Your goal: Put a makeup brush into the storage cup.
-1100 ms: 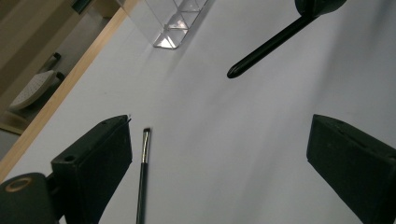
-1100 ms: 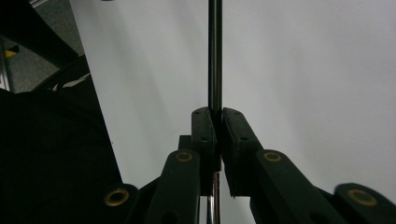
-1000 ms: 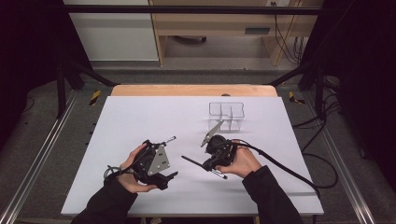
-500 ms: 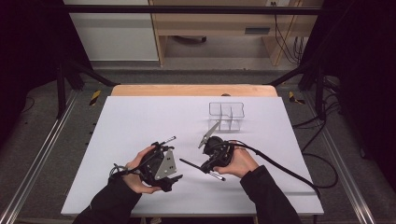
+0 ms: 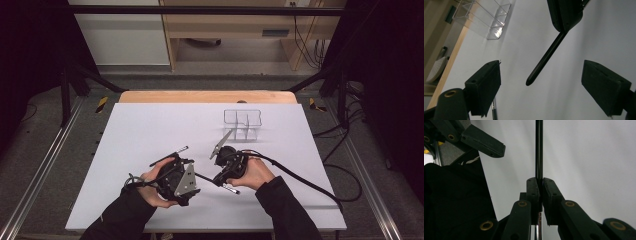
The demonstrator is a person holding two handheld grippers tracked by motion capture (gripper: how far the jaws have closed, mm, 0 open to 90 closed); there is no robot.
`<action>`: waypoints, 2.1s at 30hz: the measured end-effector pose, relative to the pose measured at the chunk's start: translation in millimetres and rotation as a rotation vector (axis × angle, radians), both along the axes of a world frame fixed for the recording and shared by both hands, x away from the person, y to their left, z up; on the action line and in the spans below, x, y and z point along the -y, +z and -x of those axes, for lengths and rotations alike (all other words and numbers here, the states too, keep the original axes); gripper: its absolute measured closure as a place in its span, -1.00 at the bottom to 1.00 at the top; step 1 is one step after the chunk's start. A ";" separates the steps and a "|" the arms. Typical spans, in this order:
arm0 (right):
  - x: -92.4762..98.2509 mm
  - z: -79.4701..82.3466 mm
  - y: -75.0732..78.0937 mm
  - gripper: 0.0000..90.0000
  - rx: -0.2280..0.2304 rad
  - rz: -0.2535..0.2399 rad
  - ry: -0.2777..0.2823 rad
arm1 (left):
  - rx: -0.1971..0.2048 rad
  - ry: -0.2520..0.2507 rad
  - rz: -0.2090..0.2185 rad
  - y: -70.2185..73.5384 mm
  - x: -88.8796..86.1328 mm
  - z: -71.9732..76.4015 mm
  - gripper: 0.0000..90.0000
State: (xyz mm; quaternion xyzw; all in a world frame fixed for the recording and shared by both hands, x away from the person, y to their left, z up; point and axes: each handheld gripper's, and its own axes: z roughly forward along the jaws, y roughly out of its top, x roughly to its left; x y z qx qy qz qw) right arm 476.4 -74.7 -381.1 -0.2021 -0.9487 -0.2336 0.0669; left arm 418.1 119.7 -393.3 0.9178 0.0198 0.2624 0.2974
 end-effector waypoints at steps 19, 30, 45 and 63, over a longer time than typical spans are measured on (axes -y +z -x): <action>-5.1 -0.4 -4.7 0.88 -0.029 0.015 0.024 | 0.072 -0.079 -0.123 -10.2 16.1 4.7 -0.26; -6.3 -0.1 -7.0 0.88 -0.041 0.011 0.038 | 0.132 -0.134 -0.205 -17.4 25.2 9.6 0.10; -8.1 1.5 -9.3 0.88 -0.059 0.024 0.047 | 0.180 -0.169 -0.284 -24.9 30.2 11.4 0.53; -8.4 2.7 -10.1 0.87 -0.065 0.027 0.059 | 0.192 -0.221 -0.344 -28.9 34.4 14.3 0.82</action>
